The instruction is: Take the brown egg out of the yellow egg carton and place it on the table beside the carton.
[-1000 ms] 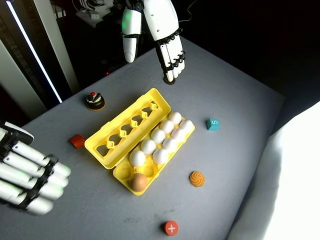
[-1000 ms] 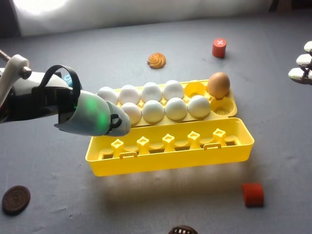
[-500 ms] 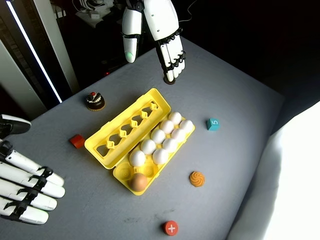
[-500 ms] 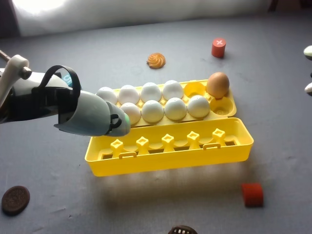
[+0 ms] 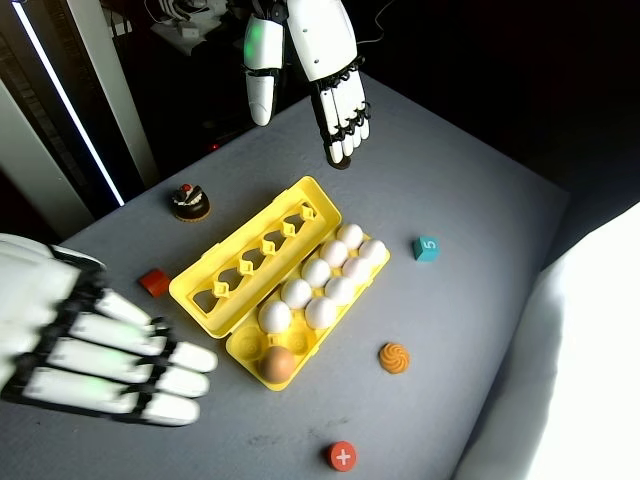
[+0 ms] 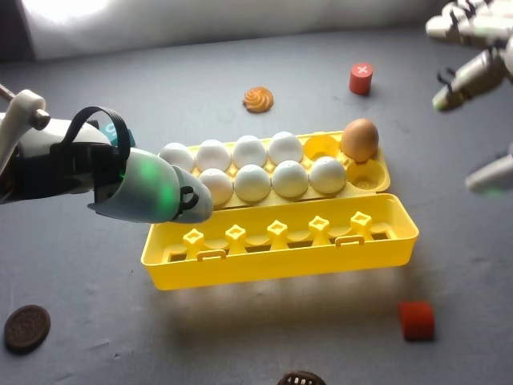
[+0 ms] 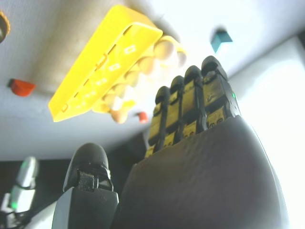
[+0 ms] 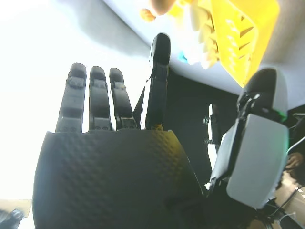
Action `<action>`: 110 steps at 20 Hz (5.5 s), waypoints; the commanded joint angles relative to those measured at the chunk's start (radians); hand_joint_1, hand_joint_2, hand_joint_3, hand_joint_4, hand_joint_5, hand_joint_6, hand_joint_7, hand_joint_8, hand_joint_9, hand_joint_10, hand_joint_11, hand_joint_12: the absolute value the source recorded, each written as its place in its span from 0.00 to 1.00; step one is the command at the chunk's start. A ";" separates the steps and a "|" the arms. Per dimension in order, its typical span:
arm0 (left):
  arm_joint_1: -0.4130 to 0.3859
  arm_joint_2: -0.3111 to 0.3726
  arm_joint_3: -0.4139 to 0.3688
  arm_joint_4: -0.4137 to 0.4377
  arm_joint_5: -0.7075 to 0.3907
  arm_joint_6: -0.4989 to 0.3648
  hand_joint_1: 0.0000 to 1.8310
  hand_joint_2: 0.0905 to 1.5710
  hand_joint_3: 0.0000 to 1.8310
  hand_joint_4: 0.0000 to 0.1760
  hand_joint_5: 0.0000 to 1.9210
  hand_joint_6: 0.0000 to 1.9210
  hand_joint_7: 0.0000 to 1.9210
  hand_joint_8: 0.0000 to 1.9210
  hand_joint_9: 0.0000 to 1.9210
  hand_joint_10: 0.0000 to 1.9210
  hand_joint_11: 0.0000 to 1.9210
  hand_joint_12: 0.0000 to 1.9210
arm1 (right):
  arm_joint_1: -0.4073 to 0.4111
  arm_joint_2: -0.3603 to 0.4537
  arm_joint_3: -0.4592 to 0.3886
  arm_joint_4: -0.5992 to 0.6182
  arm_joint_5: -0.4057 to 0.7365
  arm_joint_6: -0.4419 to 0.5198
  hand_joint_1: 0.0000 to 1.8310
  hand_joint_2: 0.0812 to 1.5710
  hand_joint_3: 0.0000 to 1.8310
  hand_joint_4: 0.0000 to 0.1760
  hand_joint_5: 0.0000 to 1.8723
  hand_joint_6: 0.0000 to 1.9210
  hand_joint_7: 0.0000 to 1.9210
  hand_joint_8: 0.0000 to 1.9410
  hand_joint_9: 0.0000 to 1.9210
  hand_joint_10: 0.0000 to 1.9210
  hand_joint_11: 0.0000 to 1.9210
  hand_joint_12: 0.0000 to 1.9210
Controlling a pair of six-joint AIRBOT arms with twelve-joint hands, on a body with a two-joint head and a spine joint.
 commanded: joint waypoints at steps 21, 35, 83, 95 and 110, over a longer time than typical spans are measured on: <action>-0.012 0.000 -0.006 0.062 -0.009 -0.002 0.00 0.78 0.00 0.00 0.00 0.00 0.00 0.00 0.00 0.00 0.00 0.00 | 0.031 -0.443 0.433 -0.022 0.082 0.010 0.38 0.46 0.00 0.78 0.51 0.02 0.07 0.01 0.00 0.00 0.00 0.00; -0.012 0.000 -0.007 0.062 -0.009 -0.002 0.00 0.78 0.00 0.00 0.00 0.00 0.00 0.00 0.00 0.00 0.00 0.00 | -0.009 -0.555 0.527 -0.043 0.091 0.018 0.43 0.45 0.00 0.78 0.56 0.01 0.13 0.00 0.00 0.00 0.00 0.00; -0.013 -0.001 -0.006 0.062 -0.006 -0.003 0.00 0.78 0.00 0.00 0.00 0.00 0.00 0.00 0.00 0.00 0.00 0.00 | -0.085 -0.446 0.523 -0.058 0.107 0.031 0.62 0.62 0.00 0.17 0.67 0.28 0.22 0.01 0.06 0.00 0.00 0.00; -0.014 -0.001 -0.006 0.062 0.001 -0.003 0.00 0.78 0.00 0.00 0.00 0.00 0.00 0.00 0.00 0.00 0.00 0.00 | -0.099 -0.487 0.529 -0.059 0.107 0.031 0.55 0.49 0.00 0.39 0.53 0.10 0.25 0.00 0.06 0.00 0.00 0.00; -0.013 -0.001 -0.006 0.062 0.001 -0.003 0.00 0.79 0.00 0.00 0.01 0.00 0.00 0.00 0.00 0.00 0.00 0.00 | -0.058 -0.459 0.520 -0.064 0.099 0.031 0.46 0.48 0.00 0.40 0.49 0.00 0.17 0.00 0.02 0.00 0.00 0.00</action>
